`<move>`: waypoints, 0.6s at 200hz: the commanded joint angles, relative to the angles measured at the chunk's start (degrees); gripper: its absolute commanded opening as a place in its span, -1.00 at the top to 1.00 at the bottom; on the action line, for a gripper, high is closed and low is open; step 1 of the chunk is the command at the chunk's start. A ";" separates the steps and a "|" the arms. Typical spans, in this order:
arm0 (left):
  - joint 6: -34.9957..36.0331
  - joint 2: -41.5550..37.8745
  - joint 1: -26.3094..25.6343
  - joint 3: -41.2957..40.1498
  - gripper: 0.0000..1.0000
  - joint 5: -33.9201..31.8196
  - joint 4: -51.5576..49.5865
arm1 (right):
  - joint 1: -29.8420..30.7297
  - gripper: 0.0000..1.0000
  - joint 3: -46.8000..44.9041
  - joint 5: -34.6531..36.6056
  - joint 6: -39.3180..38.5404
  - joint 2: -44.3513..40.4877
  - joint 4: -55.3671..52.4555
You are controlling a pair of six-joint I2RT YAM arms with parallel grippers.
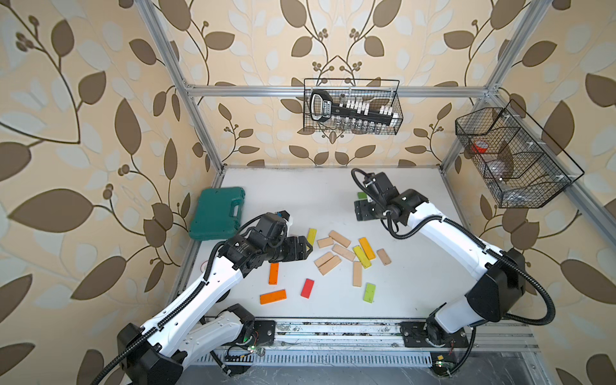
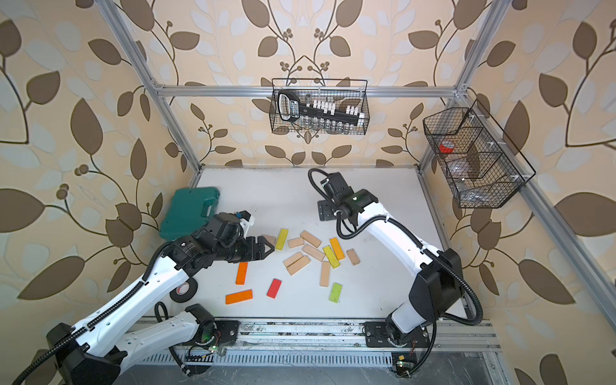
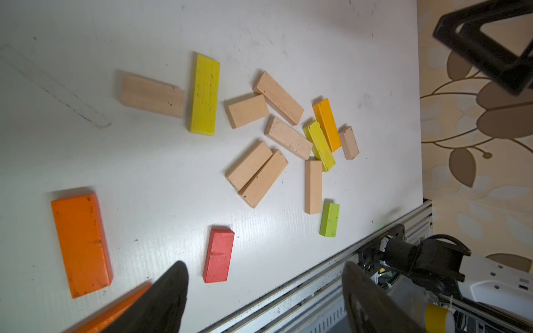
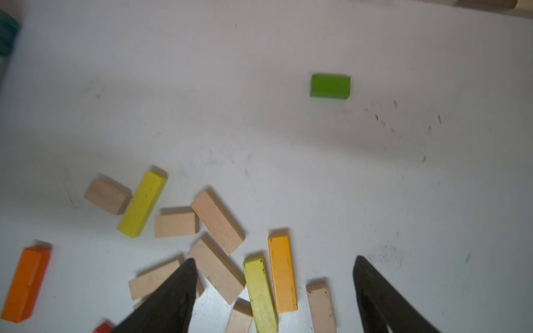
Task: Assemble a giraffe with building blocks
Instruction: Pick up the building block from the center of the board.
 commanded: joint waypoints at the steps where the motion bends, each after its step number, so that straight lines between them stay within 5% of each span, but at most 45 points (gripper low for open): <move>1: -2.15 -1.06 -2.48 -1.22 -0.65 -0.70 -1.66 | 0.88 -0.52 -8.22 -0.45 2.70 -1.06 0.89; 38: -4.37 0.04 -7.16 -0.90 -0.64 -3.98 -1.18 | 1.82 -0.23 -14.90 -2.63 3.10 -1.80 4.32; 120: -5.88 3.34 -12.18 0.96 -0.65 -6.98 -1.27 | 1.98 -0.02 -17.19 -2.22 1.71 5.33 7.61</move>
